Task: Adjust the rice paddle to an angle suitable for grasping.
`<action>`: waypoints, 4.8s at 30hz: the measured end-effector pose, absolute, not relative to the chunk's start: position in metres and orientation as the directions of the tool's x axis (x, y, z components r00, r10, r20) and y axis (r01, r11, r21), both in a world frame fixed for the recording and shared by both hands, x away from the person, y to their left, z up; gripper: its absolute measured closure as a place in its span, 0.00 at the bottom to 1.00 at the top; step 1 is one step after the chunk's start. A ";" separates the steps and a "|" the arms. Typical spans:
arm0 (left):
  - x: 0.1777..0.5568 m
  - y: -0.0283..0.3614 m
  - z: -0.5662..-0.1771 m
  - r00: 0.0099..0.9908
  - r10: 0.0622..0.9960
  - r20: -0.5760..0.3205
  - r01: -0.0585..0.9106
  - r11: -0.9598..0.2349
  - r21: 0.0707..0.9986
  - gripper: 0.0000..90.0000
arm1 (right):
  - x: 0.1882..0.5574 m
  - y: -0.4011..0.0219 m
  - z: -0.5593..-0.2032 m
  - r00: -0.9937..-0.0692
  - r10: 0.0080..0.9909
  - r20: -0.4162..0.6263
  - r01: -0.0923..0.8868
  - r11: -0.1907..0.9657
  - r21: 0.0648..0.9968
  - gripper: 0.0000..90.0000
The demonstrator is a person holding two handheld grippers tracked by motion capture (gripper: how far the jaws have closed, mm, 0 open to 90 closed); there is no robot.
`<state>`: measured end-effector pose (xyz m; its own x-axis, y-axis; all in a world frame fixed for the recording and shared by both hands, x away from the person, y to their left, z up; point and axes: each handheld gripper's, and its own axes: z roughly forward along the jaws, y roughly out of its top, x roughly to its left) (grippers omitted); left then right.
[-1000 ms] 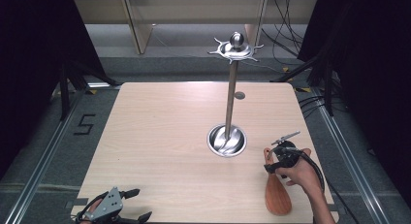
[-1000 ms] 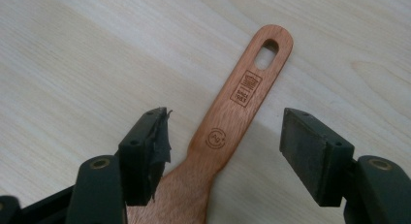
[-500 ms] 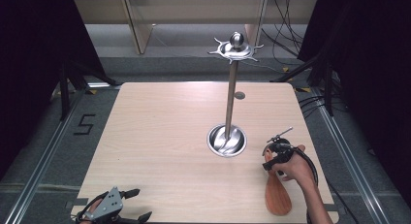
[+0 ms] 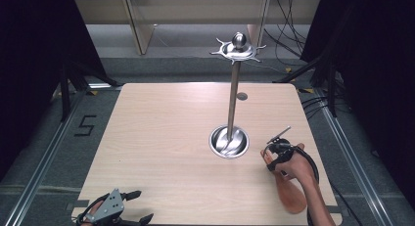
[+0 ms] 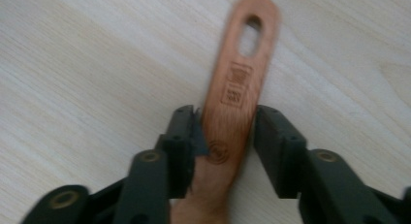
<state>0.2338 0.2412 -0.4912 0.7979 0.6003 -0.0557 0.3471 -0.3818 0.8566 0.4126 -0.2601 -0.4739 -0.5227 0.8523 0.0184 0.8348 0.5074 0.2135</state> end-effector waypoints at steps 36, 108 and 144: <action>0.237 0.245 -0.491 0.810 0.585 -0.029 0.326 -0.410 0.852 0.21 | 0.392 -0.280 -0.447 -0.587 0.809 0.041 0.751 0.524 0.401 0.74; 0.235 0.244 -0.489 0.808 0.588 -0.033 0.319 -0.389 0.865 0.21 | 0.360 -0.268 -0.340 -0.682 0.730 0.039 0.386 0.314 0.868 0.75; 0.234 0.241 -0.491 0.799 0.597 -0.074 0.351 -0.363 0.863 0.21 | 0.363 -0.262 -0.272 -0.702 0.712 -0.016 0.254 0.271 0.928 0.75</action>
<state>0.2335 0.2411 -0.4910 0.7985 0.5974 -0.0742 0.3515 -0.3625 0.8631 0.3630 -0.2622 -0.2723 -0.7021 0.7119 -0.0155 0.2542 0.2709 0.9284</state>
